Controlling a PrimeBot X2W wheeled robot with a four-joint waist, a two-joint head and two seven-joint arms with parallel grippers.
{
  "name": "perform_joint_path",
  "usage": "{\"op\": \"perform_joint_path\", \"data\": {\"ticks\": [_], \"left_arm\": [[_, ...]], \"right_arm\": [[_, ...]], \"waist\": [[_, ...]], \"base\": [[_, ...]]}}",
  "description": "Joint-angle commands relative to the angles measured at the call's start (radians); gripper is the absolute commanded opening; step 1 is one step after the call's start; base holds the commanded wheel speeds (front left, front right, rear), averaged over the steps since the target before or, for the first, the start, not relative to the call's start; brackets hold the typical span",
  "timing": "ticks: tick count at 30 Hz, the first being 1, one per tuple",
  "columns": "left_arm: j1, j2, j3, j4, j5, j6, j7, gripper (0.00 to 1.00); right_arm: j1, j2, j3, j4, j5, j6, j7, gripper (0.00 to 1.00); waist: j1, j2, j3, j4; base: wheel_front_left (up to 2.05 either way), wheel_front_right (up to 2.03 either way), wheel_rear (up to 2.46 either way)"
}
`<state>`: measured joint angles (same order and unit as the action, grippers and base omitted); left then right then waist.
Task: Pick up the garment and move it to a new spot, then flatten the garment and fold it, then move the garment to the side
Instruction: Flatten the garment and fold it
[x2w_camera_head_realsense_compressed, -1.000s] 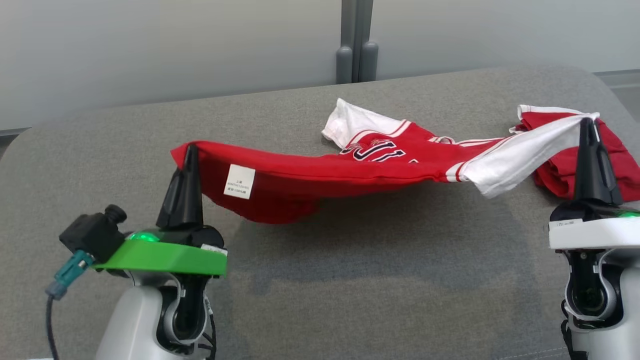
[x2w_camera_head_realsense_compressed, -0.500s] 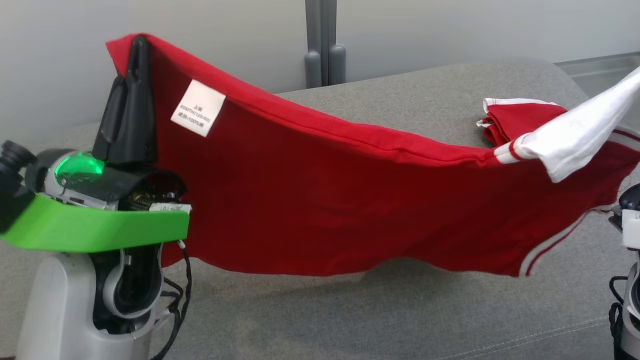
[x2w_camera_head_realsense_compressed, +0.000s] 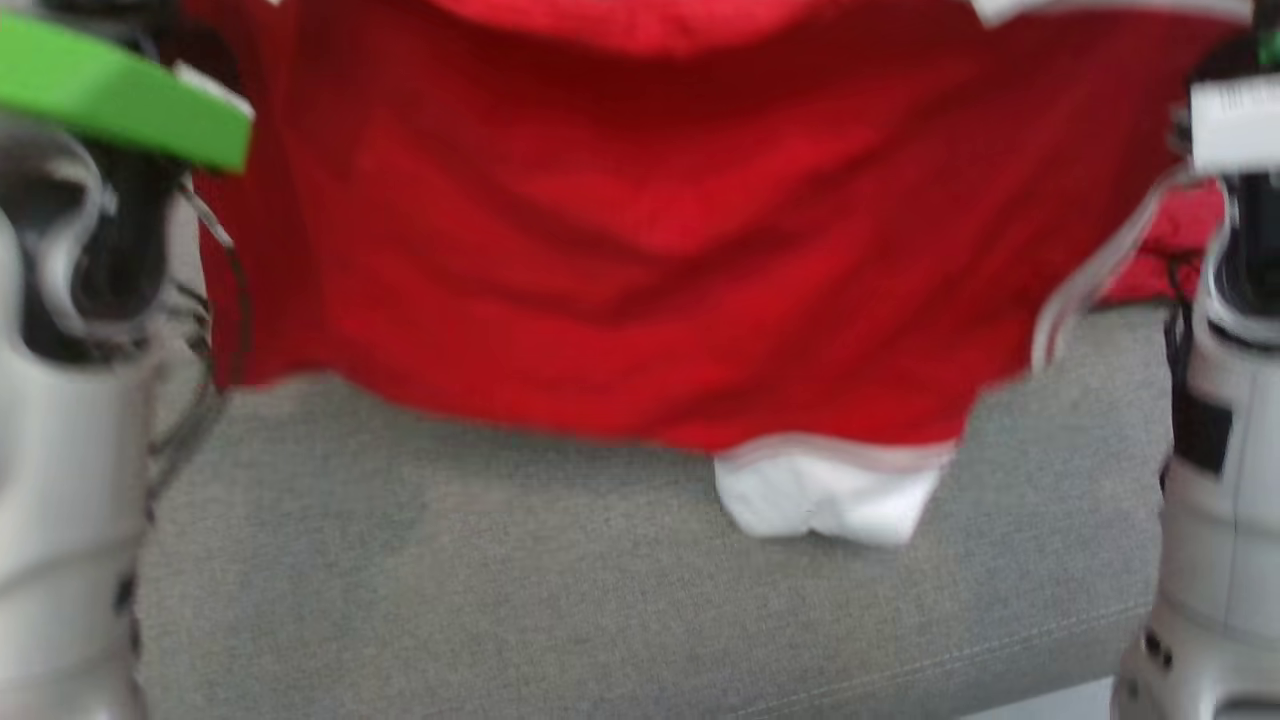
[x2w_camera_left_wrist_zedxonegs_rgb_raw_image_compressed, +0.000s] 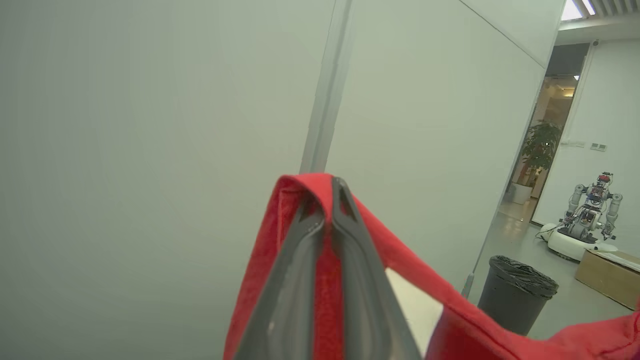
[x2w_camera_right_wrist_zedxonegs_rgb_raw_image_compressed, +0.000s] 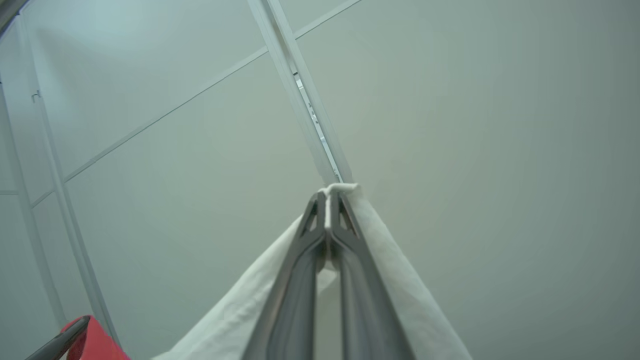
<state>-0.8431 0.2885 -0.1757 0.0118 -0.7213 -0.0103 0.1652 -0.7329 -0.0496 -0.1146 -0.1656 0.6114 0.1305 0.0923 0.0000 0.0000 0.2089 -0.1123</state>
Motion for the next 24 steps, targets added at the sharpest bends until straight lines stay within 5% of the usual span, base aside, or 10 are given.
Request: {"op": "perform_joint_path", "data": {"ticks": [1,5,12,18,24], "left_arm": [[-0.048,0.018,0.001,0.022,0.020,-0.003,0.007,0.00],[-0.279,0.077,-0.018,0.212,0.104,-0.009,0.030,0.00],[-0.596,0.141,-0.081,0.482,0.286,-0.035,-0.106,0.00],[-0.714,0.185,-0.122,0.645,0.365,-0.055,-0.209,0.00],[-0.703,0.211,-0.105,0.786,0.358,-0.039,-0.269,0.00]], "right_arm": [[-0.050,-0.002,0.007,0.030,-0.007,0.001,-0.013,0.00],[-0.339,-0.003,0.040,0.269,-0.063,0.000,-0.098,0.00],[-0.675,-0.002,0.099,0.631,-0.064,0.000,-0.300,0.00],[-0.696,-0.001,0.237,0.746,0.029,0.000,-0.348,0.00],[-0.617,-0.002,0.366,0.735,0.103,0.000,-0.358,0.00]], "waist": [[0.0000,0.0000,0.114,-0.040],[0.0000,0.0000,0.194,-0.076],[0.0000,0.0000,0.258,-0.135],[0.0000,0.0000,0.348,-0.174],[0.0000,0.0000,0.454,-0.191]], "base": [[0.00,0.00,0.00],[0.00,0.00,0.00],[0.00,0.00,0.00],[0.00,0.00,0.00],[0.00,0.00,0.00]]}}
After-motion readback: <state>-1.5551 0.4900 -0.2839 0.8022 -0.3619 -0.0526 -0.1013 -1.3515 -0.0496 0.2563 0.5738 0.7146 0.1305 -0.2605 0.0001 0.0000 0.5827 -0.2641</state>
